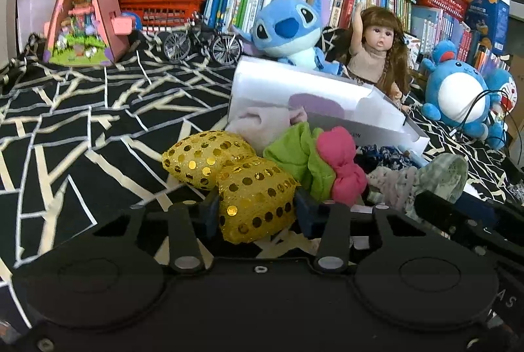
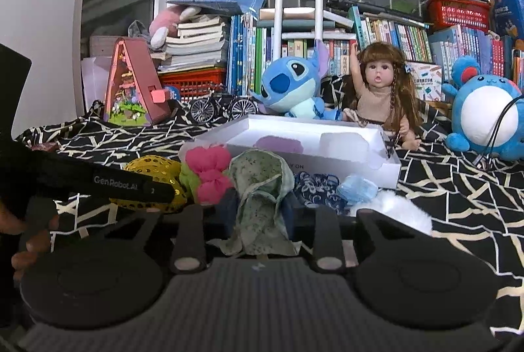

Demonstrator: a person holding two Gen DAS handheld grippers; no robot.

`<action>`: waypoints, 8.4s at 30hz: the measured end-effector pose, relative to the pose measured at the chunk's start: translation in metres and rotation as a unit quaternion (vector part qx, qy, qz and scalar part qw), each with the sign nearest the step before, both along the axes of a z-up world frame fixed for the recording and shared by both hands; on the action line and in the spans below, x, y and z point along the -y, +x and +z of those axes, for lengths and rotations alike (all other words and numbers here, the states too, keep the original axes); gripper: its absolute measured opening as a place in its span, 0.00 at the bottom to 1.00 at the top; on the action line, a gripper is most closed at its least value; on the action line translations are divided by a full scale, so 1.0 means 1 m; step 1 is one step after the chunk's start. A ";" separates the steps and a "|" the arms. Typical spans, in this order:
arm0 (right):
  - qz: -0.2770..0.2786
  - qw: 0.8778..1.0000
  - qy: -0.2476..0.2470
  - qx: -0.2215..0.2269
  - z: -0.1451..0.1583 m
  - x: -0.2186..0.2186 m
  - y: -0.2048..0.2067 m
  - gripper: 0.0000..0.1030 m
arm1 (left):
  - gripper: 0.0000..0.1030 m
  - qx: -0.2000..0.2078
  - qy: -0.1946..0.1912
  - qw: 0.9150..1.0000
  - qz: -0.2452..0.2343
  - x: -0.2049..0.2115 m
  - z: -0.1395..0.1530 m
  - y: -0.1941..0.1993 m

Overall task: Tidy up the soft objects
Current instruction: 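Grasp the gold sequin bow with the left tool while the right tool grasps the checkered cloth, then lift and carry the gold bow and checkered cloth into the white box, then open both tools to drop the bow and cloth inside the box, then withdraw both tools from the box back toward the pile, then grasp the pink-and-green bow plush with the left tool while the right tool grasps the white fluffy ball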

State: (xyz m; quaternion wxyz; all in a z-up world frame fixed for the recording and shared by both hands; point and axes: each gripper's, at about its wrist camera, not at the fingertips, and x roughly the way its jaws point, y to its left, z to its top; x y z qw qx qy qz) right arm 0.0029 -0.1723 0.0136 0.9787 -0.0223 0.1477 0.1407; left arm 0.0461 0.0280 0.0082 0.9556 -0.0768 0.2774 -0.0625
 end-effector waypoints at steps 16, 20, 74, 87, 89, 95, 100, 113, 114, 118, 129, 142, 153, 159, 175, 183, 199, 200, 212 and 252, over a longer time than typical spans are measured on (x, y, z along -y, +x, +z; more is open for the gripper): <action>-0.013 0.998 0.025 0.049 0.036 0.012 0.006 0.30 | 0.40 0.039 0.009 0.999 -0.001 -0.010 0.034 -0.004; -0.019 0.998 0.034 0.049 0.043 0.015 0.014 0.30 | 0.40 0.045 0.009 0.999 -0.004 -0.013 0.042 0.000; -0.134 0.981 0.101 -0.096 0.049 0.091 0.194 0.29 | 0.40 -0.072 0.024 0.993 -0.093 0.055 0.045 0.208; -0.124 0.979 0.123 -0.110 0.041 0.088 0.204 0.29 | 0.46 -0.076 0.002 0.993 -0.090 0.057 0.039 0.219; -0.126 0.977 0.126 -0.114 0.038 0.090 0.205 0.29 | 0.47 -0.077 0.002 0.993 -0.088 0.055 0.038 0.219; -0.131 0.975 0.126 -0.128 0.030 0.095 0.206 0.29 | 0.48 -0.081 0.009 0.994 -0.076 0.048 0.032 0.218; -0.135 0.971 0.133 -0.146 0.024 0.096 0.214 0.27 | 0.51 -0.085 0.005 0.994 -0.071 0.047 0.028 0.223; -0.136 0.969 0.126 -0.164 0.018 0.095 0.222 0.27 | 0.67 -0.087 0.020 0.994 -0.065 0.054 0.024 0.229; -0.135 0.968 0.126 -0.167 0.017 0.096 0.223 0.27 | 0.69 -0.087 0.023 0.994 -0.064 0.054 0.024 0.229; -0.135 0.966 0.128 -0.178 0.013 0.097 0.225 0.27 | 0.72 -0.082 0.036 0.994 -0.064 0.056 0.025 0.227; -0.123 0.967 0.137 -0.174 0.019 0.098 0.214 0.57 | 0.83 -0.065 0.032 0.996 -0.059 0.052 0.038 0.214; -0.096 0.978 0.119 -0.144 0.035 0.091 0.182 0.66 | 0.86 -0.029 0.038 0.997 -0.062 0.047 0.055 0.175; -0.053 0.989 0.093 -0.102 0.049 0.075 0.140 0.75 | 0.87 -0.006 0.029 0.997 -0.075 0.043 0.058 0.136; -0.041 0.992 0.084 -0.086 0.050 0.071 0.119 0.78 | 0.88 0.005 0.020 0.997 -0.079 0.038 0.059 0.115; -0.038 0.995 0.057 -0.072 0.037 0.068 0.078 0.82 | 0.90 0.025 0.014 0.996 -0.082 0.029 0.051 0.068; -0.042 0.997 0.035 -0.062 0.027 0.067 0.060 0.84 | 0.90 0.025 0.003 0.997 -0.076 0.026 0.041 0.054; -0.073 0.996 0.023 -0.055 0.011 0.075 0.040 0.85 | 0.91 0.030 0.005 0.998 -0.046 0.010 0.028 0.032; -0.074 0.996 0.020 -0.055 0.010 0.075 0.039 0.85 | 0.91 0.029 0.005 0.999 -0.044 0.009 0.027 0.031; -0.087 0.994 0.013 -0.057 0.002 0.078 0.034 0.86 | 0.91 0.035 0.016 0.999 -0.030 0.002 0.021 0.021; -0.096 0.992 0.001 -0.086 -0.023 0.081 0.045 0.86 | 0.79 0.001 -0.018 0.997 -0.077 0.049 0.006 0.045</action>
